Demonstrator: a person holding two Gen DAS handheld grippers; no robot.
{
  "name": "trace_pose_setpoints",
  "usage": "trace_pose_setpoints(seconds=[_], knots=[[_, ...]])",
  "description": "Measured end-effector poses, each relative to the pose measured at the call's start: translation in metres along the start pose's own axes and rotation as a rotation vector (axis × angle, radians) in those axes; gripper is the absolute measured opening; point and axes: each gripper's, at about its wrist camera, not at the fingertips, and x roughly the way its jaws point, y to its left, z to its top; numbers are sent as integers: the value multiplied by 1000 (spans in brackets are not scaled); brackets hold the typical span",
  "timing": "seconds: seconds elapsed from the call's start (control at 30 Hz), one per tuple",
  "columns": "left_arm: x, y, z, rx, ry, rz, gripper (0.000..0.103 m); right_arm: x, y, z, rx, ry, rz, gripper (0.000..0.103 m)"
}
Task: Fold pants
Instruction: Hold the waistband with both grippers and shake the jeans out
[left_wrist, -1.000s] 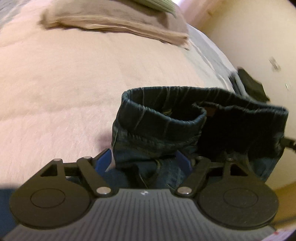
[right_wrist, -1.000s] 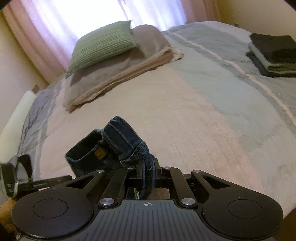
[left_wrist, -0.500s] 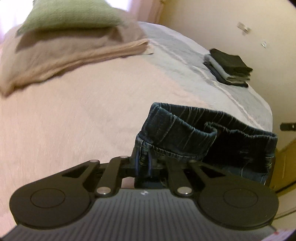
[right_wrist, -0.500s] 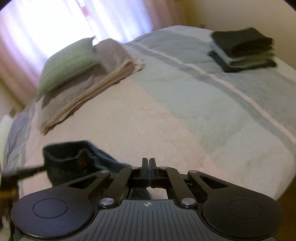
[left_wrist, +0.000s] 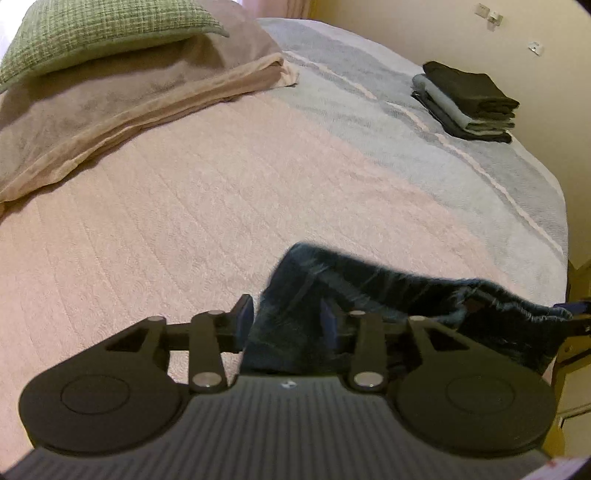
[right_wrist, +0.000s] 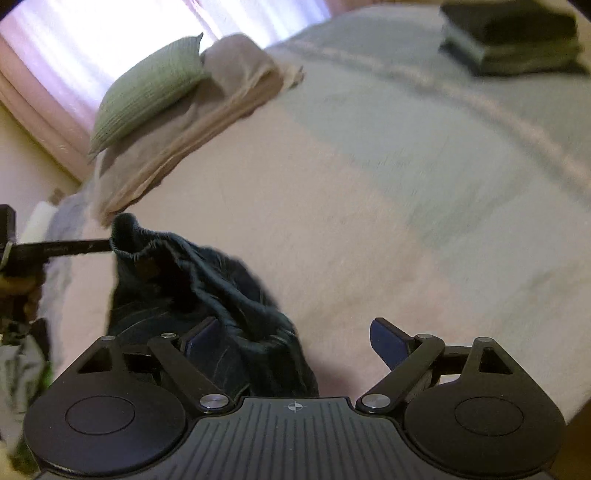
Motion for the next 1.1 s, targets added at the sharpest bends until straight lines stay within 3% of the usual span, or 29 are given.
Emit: trace_pose_setpoints(seconds=[0.1,0.2,0.27,0.37,0.47,0.5,0.53,0.57,0.6,0.63,0.67,0.83,0.97,1.1], knots=[[10,4,-4,72,42,-4,52,9,-2,-12,-1,27,16,85],[19,17,-12,122,65,-36,56,-5,-1,-26,24,-6,16,84],[26,27,-20,147,79,-59,57,-13,7,-37,-14,-17,6,84],[46,40,-27,165,84,-159,57,-4,22,-50,-104,-11,-11,84],[69,48,-23,163,85,-218,55,12,21,-52,-109,-31,-31,80],[75,50,-21,159,84,-240,49,16,20,-51,-98,-40,-28,71],[81,52,-19,147,90,-265,41,19,20,-49,-84,-44,-26,39],[84,53,-16,135,96,-279,39,19,18,-48,-61,-53,-29,31],[84,53,-13,128,99,-287,27,15,16,-46,-26,-69,-24,28],[82,51,-11,131,101,-284,9,11,14,-42,12,-79,-15,21],[79,48,-5,135,95,-267,3,5,12,-38,53,-89,-8,19],[32,18,43,176,21,-239,3,-29,2,-6,211,-141,57,15],[-3,-37,119,288,-63,-231,3,-65,-13,31,294,-203,137,14],[-1,-117,216,413,-130,-256,3,-113,-72,72,401,-323,109,14]])
